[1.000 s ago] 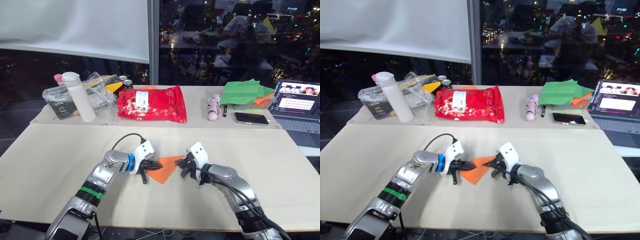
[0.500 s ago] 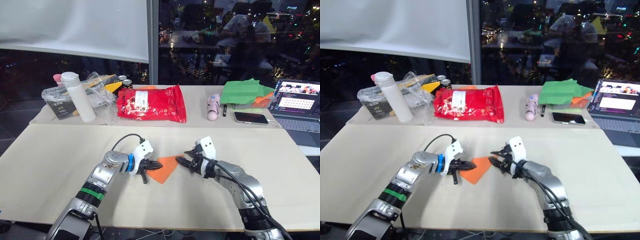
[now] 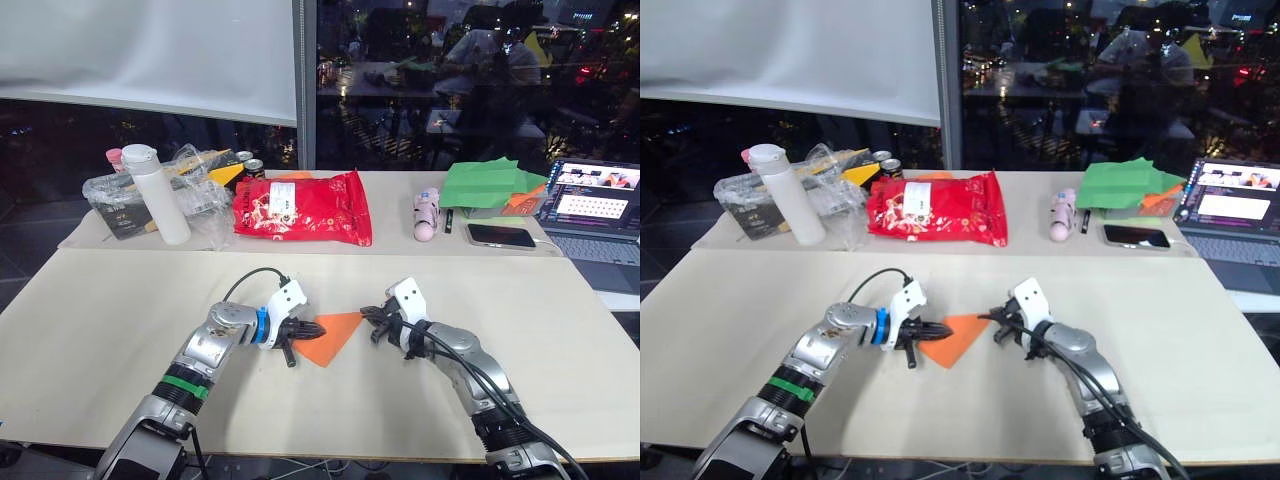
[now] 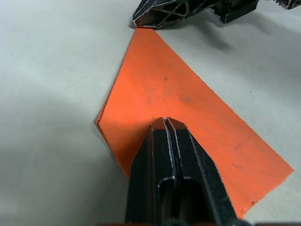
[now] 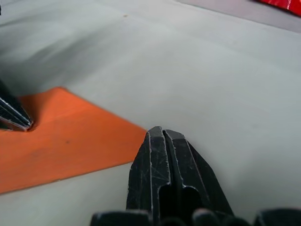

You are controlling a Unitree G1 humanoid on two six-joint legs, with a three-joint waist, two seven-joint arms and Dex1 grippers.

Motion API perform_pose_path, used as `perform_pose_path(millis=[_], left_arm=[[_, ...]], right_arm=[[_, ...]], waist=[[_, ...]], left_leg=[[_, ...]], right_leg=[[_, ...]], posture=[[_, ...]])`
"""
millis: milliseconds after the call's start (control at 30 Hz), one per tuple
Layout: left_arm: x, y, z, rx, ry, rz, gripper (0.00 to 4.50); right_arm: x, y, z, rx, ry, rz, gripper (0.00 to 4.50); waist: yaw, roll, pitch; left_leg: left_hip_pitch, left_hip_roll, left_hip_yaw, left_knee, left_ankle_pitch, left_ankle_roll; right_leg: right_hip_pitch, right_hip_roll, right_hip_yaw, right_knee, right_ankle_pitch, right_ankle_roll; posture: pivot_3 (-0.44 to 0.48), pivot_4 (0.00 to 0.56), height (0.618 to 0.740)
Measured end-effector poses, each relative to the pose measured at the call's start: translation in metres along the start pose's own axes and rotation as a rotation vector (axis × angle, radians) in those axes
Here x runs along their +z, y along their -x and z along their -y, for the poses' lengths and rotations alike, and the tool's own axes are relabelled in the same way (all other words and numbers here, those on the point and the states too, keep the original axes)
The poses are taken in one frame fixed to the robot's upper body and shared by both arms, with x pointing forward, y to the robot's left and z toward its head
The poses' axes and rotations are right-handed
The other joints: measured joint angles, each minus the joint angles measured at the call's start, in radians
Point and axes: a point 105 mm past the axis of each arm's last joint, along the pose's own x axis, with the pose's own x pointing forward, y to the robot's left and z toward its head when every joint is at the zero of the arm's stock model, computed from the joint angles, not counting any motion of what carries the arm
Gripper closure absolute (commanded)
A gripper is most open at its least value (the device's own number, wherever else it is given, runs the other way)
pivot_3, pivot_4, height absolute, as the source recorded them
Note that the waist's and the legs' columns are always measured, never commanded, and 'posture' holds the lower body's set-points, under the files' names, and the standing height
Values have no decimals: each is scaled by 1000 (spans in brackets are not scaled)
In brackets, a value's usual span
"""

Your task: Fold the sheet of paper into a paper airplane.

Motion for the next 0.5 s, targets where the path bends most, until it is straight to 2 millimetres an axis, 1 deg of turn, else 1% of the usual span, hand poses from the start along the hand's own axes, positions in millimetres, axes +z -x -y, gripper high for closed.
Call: perform_pose_path(millis=[200,400,500], left_arm=[[0,0,0,0,-1,-1,4500],[0,-1,0,3,-2,-1,4500],[0,-1,0,3,-3,0,4500]], right_arm=[[-1,0,-6,29,49,0,4469],[-5,7,-31,122,92,11,4469],[-6,9,-37,151,114,6,4469]], waist=[[0,0,0],[0,0,0],[1,0,0]], left_leg=[[1,0,0,0,0,0],[1,0,0,0,0,0],[1,0,0,0,0,0]], right_leg=[[1,0,0,0,0,0],[1,0,0,0,0,1],[1,0,0,0,0,1]], posture=[[0,150,719],[0,150,719],[0,150,719]])
